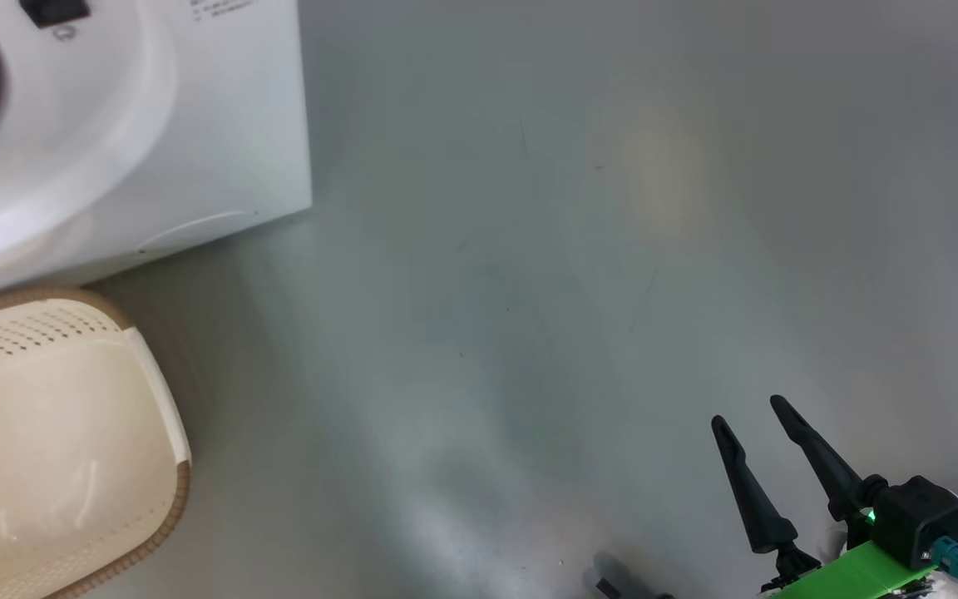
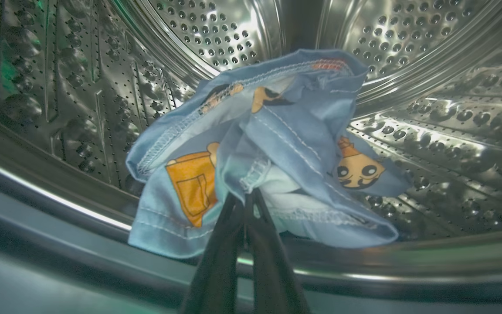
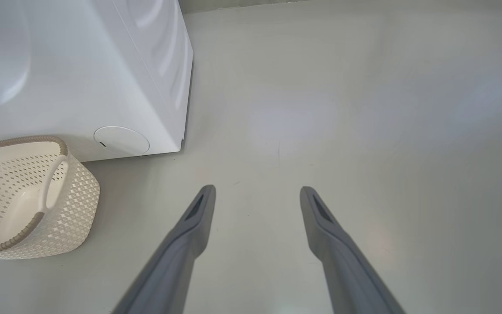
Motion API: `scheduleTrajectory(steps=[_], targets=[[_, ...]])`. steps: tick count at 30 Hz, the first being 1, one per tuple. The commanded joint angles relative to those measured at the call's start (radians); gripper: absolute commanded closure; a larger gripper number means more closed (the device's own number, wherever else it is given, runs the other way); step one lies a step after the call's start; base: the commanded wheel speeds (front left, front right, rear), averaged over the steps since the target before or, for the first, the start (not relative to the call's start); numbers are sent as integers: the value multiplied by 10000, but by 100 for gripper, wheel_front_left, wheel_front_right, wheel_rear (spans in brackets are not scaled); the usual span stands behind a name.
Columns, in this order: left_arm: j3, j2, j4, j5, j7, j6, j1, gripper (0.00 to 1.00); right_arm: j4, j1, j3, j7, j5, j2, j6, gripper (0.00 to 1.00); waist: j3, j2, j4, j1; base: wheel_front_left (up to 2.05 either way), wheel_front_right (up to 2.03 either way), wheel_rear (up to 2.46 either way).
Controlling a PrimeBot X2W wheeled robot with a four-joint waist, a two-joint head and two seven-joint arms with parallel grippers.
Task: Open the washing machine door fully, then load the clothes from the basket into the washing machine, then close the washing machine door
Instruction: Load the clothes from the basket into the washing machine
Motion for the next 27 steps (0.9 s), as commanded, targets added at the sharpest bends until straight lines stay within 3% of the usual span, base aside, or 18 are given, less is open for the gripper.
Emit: scheduleTrajectory(steps=[1,5,9,14,21,27], targets=[[45,603,-349,27,-118,54,-237,100,-214,379,246,-48,20,-195,92,0,145,-1,-74,0,0,0,0],[192,758,-1257,11,-172,-64,-426,100,-270,347,262,-48,46,-144,92,0,351,-1,-146,0,0,0,0],[546,871,-2911,265,-177,131,-45,100,-316,295,276,-48,63,-105,92,0,509,-1,-220,0,0,0,0],[1039,952,-4022,675,-179,234,544,100,-312,273,351,-48,50,-111,92,0,534,-1,-388,0,0,0,0],[914,1064,-2972,1122,-180,121,522,100,-290,592,338,-48,53,-138,92,0,337,-1,-520,0,0,0,0],[669,1113,-1560,1166,-175,-229,112,99,-288,820,283,-48,74,-165,92,0,116,-1,-560,0,0,0,0]])
